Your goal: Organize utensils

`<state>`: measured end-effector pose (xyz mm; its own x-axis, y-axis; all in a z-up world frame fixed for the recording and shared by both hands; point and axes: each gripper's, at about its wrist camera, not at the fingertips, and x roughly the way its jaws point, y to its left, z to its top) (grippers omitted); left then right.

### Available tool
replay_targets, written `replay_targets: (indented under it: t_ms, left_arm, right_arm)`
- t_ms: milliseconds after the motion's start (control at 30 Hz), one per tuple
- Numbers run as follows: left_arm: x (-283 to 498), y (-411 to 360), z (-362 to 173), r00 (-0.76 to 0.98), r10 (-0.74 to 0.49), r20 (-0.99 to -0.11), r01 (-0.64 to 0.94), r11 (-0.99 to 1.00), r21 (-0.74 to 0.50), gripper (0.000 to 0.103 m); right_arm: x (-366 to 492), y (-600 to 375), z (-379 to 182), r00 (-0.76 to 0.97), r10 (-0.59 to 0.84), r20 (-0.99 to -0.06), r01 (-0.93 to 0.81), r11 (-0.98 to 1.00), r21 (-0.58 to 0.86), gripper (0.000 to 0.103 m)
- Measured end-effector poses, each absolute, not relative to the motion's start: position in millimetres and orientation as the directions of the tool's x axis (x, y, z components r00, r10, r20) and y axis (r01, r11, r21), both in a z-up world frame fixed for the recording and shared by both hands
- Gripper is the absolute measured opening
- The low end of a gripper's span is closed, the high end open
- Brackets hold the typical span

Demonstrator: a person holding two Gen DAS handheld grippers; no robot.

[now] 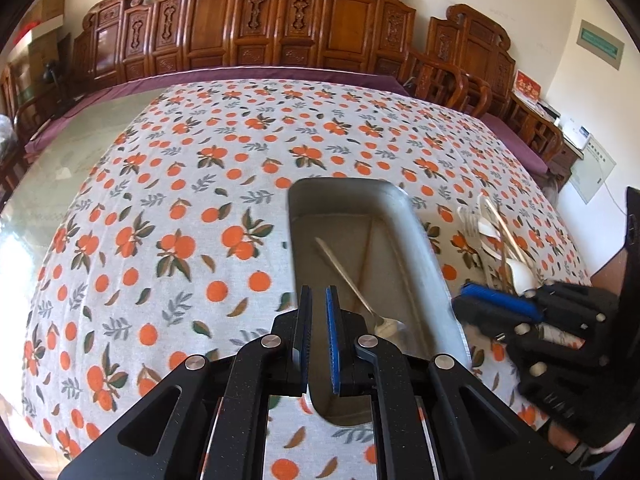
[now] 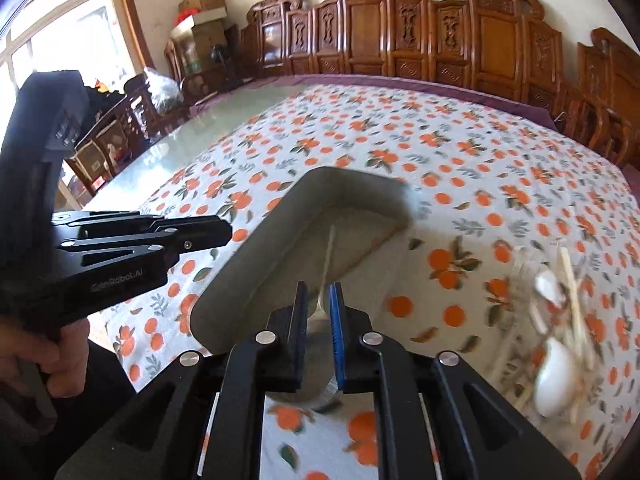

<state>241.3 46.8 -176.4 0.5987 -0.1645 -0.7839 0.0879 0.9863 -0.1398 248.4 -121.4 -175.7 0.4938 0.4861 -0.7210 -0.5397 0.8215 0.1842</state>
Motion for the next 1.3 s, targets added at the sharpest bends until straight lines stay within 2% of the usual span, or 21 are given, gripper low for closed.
replay_targets:
  t_ms: [100, 233, 300, 433, 500, 600, 633, 667, 733, 1067, 1300]
  left_arm:
    - [238.4, 33.3, -175.3, 0.602, -0.179, -0.778, 0.124, 0.984, -0.13, 0.024]
    - [235.1, 13.5, -174.9, 0.594, -0.198, -0.78, 0.172, 0.978, -0.117, 0.029]
    - [232.9, 3.3, -174.5, 0.594, -0.206, -0.778, 0.195, 0.975, -0.11, 0.037]
    - [230.9, -13.7, -176.0, 0.587, -0.219, -0.78, 0.228, 0.968, -0.1, 0.045]
    - [229.8, -21.9, -176.6, 0.584, -0.224, -0.78, 0.245, 0.965, -0.094, 0.052]
    - [227.2, -33.1, -176.7, 0.582, -0.235, -0.779, 0.262, 0.96, -0.094, 0.055]
    - [226.7, -36.2, -176.8, 0.579, -0.239, -0.779, 0.268, 0.959, -0.095, 0.058]
    - [225.9, -39.3, -176.9, 0.579, -0.243, -0.778, 0.274, 0.957, -0.095, 0.066]
    - [223.2, -47.2, -176.4, 0.58, -0.253, -0.774, 0.296, 0.951, -0.089, 0.067]
    - [215.2, -69.8, -178.9, 0.588, -0.265, -0.764, 0.335, 0.94, -0.067, 0.067]
    - [210.8, -87.6, -183.2, 0.591, -0.257, -0.764, 0.353, 0.935, -0.041, 0.067]
  right_arm:
    - [247.7, -154.8, -171.0, 0.534, 0.456, -0.712, -0.5, 0.849, 0.168, 0.013]
    - [253.3, -201.8, -169.7, 0.586, 0.395, -0.707, -0.425, 0.893, 0.146, 0.013]
    - [257.1, -223.8, -170.1, 0.605, 0.369, -0.705, -0.39, 0.91, 0.142, 0.013]
    - [265.3, -263.4, -177.4, 0.633, 0.309, -0.71, -0.327, 0.938, 0.116, 0.013]
    - [268.4, -279.6, -183.8, 0.642, 0.277, -0.715, -0.302, 0.949, 0.096, 0.013]
    - [271.9, -300.9, -196.1, 0.642, 0.248, -0.725, -0.265, 0.96, 0.094, 0.014]
    - [272.3, -305.2, -200.6, 0.641, 0.242, -0.728, -0.255, 0.962, 0.095, 0.018]
    - [272.6, -311.1, -205.5, 0.637, 0.239, -0.733, -0.244, 0.964, 0.102, 0.02]
    - [272.9, -319.6, -214.9, 0.625, 0.232, -0.745, -0.224, 0.968, 0.113, 0.023]
    - [278.0, -328.6, -253.4, 0.517, 0.256, -0.816, -0.195, 0.964, 0.179, 0.023]
    - [274.7, -323.8, -261.2, 0.499, 0.251, -0.83, -0.224, 0.962, 0.156, 0.022]
